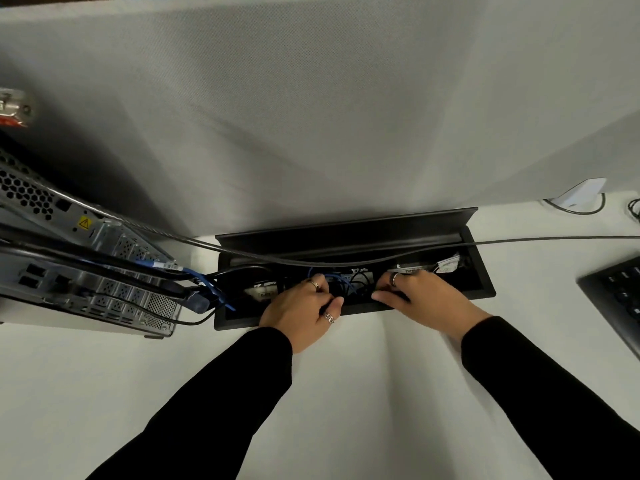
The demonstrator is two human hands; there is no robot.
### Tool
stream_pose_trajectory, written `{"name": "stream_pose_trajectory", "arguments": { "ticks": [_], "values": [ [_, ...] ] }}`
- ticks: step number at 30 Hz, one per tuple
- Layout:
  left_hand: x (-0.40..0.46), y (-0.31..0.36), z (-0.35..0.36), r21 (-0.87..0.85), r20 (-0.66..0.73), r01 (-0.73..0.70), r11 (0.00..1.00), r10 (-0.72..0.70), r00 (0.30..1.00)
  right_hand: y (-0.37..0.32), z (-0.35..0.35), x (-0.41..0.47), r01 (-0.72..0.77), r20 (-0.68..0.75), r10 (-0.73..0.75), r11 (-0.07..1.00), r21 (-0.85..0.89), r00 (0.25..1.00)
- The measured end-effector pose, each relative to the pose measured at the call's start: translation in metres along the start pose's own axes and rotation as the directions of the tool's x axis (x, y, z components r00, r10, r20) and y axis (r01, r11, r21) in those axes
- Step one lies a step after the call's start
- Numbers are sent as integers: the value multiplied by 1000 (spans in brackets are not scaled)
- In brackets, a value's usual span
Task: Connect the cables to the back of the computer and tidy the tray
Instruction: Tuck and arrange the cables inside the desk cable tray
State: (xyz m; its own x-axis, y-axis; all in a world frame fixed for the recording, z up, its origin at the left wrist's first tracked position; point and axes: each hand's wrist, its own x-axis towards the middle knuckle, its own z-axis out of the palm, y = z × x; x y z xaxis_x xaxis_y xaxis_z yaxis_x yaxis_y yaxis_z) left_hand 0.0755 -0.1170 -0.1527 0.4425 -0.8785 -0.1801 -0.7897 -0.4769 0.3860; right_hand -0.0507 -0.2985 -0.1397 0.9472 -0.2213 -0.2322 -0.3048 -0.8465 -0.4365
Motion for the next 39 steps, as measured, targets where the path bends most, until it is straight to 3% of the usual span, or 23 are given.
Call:
{"name": "stream_pose_trajectory", "arguments": {
  "ticks": [6, 10, 13, 16, 18, 22, 26, 30, 39],
  "values": [
    [4, 4, -5, -11, 56, 48, 999, -48, 997, -3, -22, 17, -68, 352, 58, 997, 18, 934],
    [-2, 3, 1, -37, -79, -7, 999, 4, 997, -6, -20, 26, -50, 447, 73, 997, -64, 891],
    [-5, -4, 10, 37, -246, -122, 992, 127, 961, -3, -14, 25, -91, 434, 77, 996, 12, 898],
    [-3, -8, 15, 6, -293, -165, 986, 159, 943, 4, -7, 23, -118, 323, 51, 974, 192, 945],
    [-2, -7, 15, -65, -294, -171, 983, 145, 945, 11, -9, 26, -144, 299, 41, 933, 329, 953],
    [-4, -9, 9, -289, -288, -138, 947, 51, 956, 27, -20, 32, -269, 420, 48, 831, 486, 906],
    [-5, -10, 8, -306, -251, -120, 944, 42, 967, 32, -21, 44, -299, 509, 89, 889, 348, 856],
    [-7, -8, 4, -317, -187, -35, 948, -26, 982, 35, -19, 50, -373, 592, 79, 840, 394, 802],
    [-1, 0, -3, -136, -28, 88, 987, -93, 995, 25, -15, 61, -267, 561, 98, 936, 228, 822]
  ]
}}
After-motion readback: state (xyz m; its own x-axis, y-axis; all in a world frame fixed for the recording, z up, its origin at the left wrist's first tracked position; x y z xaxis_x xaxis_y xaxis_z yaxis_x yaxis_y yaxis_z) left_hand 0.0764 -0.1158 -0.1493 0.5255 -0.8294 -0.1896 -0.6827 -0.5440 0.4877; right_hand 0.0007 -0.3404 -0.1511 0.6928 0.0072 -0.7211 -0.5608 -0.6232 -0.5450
